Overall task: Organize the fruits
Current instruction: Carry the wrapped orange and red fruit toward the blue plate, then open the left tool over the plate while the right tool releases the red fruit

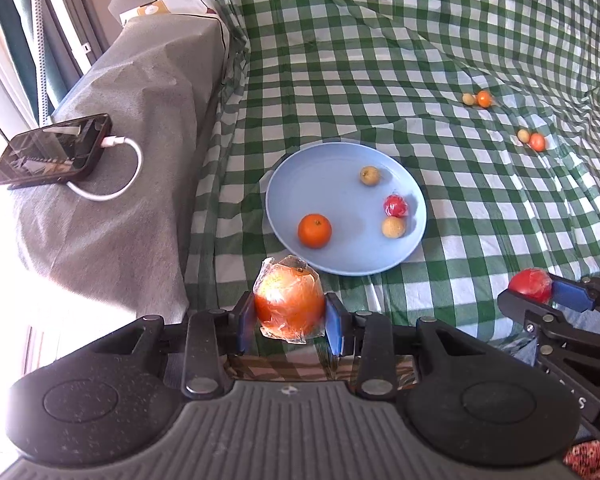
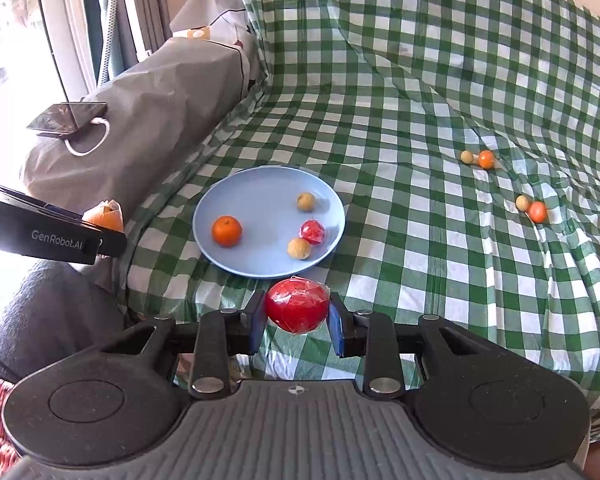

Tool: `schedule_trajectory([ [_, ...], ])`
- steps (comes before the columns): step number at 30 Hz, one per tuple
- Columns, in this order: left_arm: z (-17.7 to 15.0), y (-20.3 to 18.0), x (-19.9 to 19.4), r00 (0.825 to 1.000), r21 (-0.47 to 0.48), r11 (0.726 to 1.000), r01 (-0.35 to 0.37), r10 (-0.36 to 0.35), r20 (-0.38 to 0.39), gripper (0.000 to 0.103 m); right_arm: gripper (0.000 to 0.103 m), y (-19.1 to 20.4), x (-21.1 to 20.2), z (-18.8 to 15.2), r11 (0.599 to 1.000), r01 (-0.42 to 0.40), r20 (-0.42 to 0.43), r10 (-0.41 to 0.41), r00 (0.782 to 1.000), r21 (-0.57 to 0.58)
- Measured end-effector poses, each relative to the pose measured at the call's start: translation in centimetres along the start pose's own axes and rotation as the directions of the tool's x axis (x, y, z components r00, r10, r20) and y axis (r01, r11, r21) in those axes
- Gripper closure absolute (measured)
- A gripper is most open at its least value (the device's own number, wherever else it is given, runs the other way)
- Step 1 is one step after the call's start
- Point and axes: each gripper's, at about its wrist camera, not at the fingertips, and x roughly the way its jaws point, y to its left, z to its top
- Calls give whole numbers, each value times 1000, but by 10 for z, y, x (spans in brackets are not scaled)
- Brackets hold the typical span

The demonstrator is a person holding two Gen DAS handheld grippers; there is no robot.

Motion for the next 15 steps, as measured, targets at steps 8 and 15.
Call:
schedule_trajectory([
  [8, 34, -9, 41, 1000, 27, 1000, -1, 2, -22, 63, 70, -10, 39, 18, 999, -14, -43, 16, 999, 33],
  [15, 59, -11, 87, 998, 34, 999, 4, -2, -59, 63, 70, -12, 80, 37, 999, -24, -68, 26, 997, 32],
])
